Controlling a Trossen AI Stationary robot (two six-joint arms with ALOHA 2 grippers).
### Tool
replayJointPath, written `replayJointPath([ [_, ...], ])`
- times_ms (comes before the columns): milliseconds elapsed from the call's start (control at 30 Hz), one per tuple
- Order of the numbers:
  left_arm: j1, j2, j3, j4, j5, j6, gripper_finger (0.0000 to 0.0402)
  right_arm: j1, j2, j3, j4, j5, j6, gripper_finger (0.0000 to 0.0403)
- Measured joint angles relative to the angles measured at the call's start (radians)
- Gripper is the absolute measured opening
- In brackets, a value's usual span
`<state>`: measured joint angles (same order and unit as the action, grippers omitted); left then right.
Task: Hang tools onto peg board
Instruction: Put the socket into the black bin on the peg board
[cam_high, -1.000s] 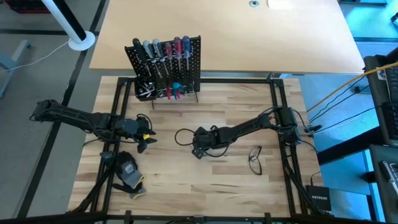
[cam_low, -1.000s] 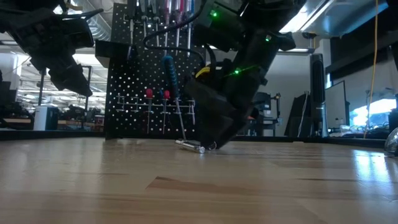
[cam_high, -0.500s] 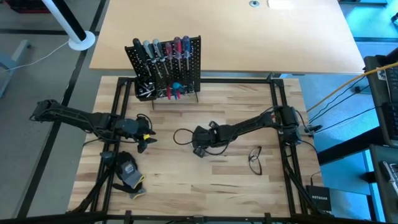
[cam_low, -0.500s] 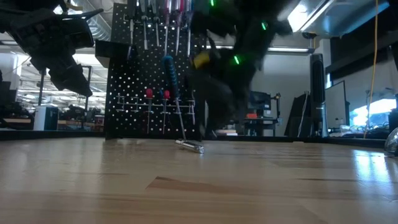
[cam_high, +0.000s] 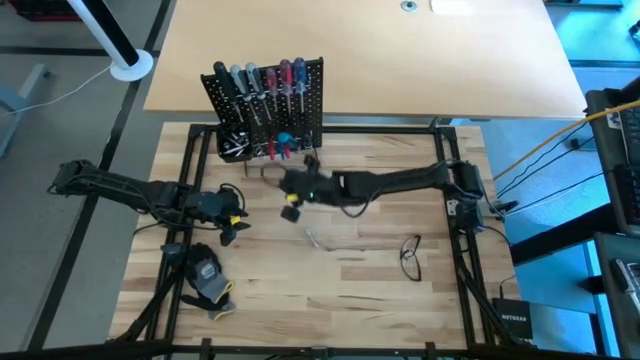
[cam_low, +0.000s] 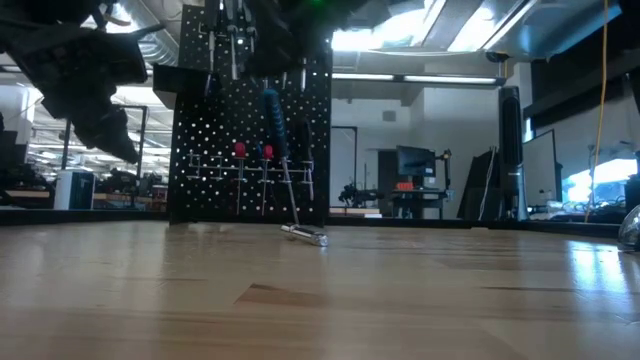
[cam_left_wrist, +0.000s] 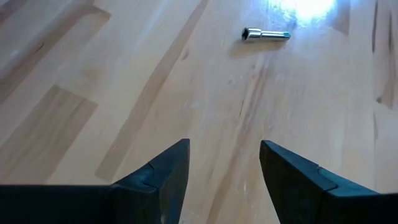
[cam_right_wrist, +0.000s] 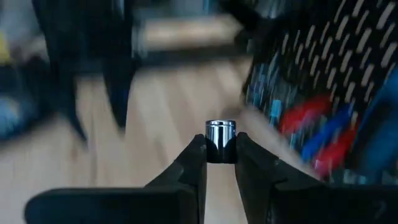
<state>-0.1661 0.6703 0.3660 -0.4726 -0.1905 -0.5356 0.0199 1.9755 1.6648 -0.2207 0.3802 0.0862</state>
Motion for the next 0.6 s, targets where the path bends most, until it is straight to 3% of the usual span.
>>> replayJointPath([
  [400, 0.000, 0.000, 0.000, -0.013, 0.000, 0.011, 0.0184, -0.144, 0.077, 0.006, 0.643, -0.168, -0.129, 0.0069],
  [600, 0.000, 0.000, 0.000, -0.014, -0.001, 0.012, 0.0184, -0.189, 0.140, 0.006, 0.827, -0.234, -0.119, 0.0069],
])
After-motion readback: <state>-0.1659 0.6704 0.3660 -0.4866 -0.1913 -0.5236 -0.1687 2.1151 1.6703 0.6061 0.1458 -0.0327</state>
